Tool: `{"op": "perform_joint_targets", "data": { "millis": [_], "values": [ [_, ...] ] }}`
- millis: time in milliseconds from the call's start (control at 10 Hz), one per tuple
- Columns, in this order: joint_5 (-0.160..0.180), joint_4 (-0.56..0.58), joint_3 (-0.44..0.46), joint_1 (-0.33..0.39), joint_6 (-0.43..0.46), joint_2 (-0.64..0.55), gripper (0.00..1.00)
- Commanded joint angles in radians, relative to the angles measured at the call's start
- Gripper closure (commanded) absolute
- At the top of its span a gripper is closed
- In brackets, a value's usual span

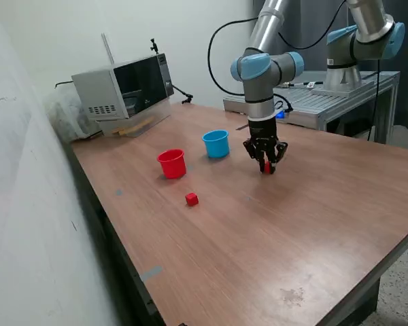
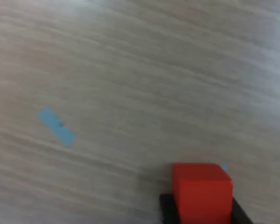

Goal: Place red objects in the red bin, and blue objects in the blue bin.

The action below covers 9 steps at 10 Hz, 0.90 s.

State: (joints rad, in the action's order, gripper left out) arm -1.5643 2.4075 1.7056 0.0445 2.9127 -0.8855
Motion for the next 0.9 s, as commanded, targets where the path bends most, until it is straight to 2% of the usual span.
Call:
{"op": "perform_joint_targets", "data": {
  "millis": [0, 200, 500, 700, 800],
  "values": [
    [-0.046, -0.014, -0.018, -0.008, -0.001, -0.006, 1.0],
    [-0.049, -0.063, -0.021, 0.0, 0.003, -0.056, 1.0],
    [-0.049, -0.113, -0.026, 0.009, 0.005, -0.192, 1.0],
    [-0.054, -0.113, -0.079, -0.005, 0.017, -0.228, 1.0],
    [-0.087, -0.113, -0.118, -0.008, 0.055, -0.224, 1.0]
  ]
}}
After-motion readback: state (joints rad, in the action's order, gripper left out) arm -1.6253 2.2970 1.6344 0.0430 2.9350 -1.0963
